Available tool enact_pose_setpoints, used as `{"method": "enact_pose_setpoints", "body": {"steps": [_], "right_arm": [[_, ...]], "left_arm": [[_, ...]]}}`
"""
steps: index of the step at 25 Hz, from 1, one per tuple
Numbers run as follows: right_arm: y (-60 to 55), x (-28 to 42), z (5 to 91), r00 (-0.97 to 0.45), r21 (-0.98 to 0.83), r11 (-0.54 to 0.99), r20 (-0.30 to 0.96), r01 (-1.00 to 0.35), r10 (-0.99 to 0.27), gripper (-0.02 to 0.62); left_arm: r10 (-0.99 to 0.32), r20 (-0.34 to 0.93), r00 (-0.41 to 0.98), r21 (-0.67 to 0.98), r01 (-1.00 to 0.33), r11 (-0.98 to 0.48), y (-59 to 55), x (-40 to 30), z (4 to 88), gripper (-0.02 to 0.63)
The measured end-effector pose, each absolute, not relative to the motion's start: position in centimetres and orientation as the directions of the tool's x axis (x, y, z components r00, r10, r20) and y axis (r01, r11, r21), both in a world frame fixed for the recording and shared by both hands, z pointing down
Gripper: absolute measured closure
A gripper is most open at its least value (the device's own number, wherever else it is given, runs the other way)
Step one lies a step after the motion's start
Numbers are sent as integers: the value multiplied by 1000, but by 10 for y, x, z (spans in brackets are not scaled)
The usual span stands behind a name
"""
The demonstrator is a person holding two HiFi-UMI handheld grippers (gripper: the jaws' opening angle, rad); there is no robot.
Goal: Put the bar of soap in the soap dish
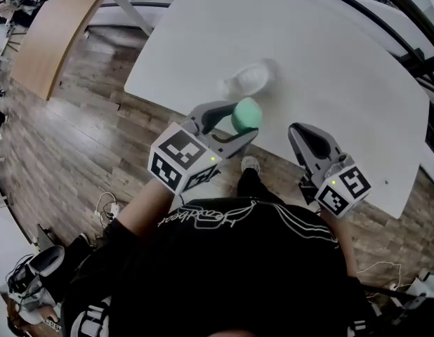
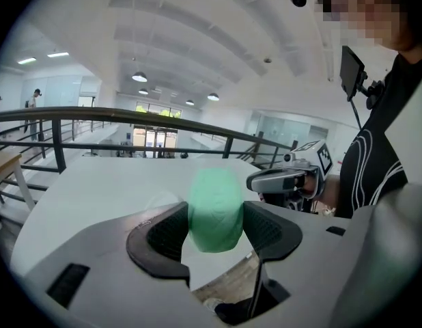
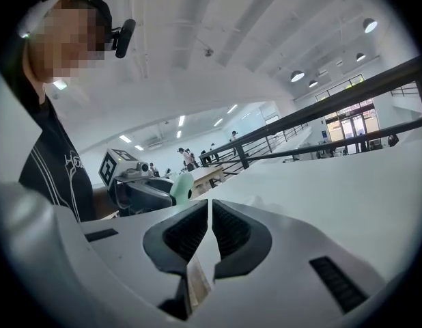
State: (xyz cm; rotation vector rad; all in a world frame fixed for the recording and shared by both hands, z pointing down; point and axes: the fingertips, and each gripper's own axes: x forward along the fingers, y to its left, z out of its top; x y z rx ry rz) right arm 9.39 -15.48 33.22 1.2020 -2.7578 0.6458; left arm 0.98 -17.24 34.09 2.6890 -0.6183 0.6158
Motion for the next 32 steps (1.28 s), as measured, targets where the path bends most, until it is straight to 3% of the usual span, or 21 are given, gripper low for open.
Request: {"method": "enact_pose_setpoints", "body": {"steps": [16,32], "right_arm": [[-202,96,364,-712,-384,609,242,-694,-659,571],[-213,99,386,-700,-415,578,253,-703,-668,571]], "left_arm": [[-355,502,789,192,-502,-843,-234,14,368,348],[-369,568,735,31,-467,-883,-279,19,409,347]]}}
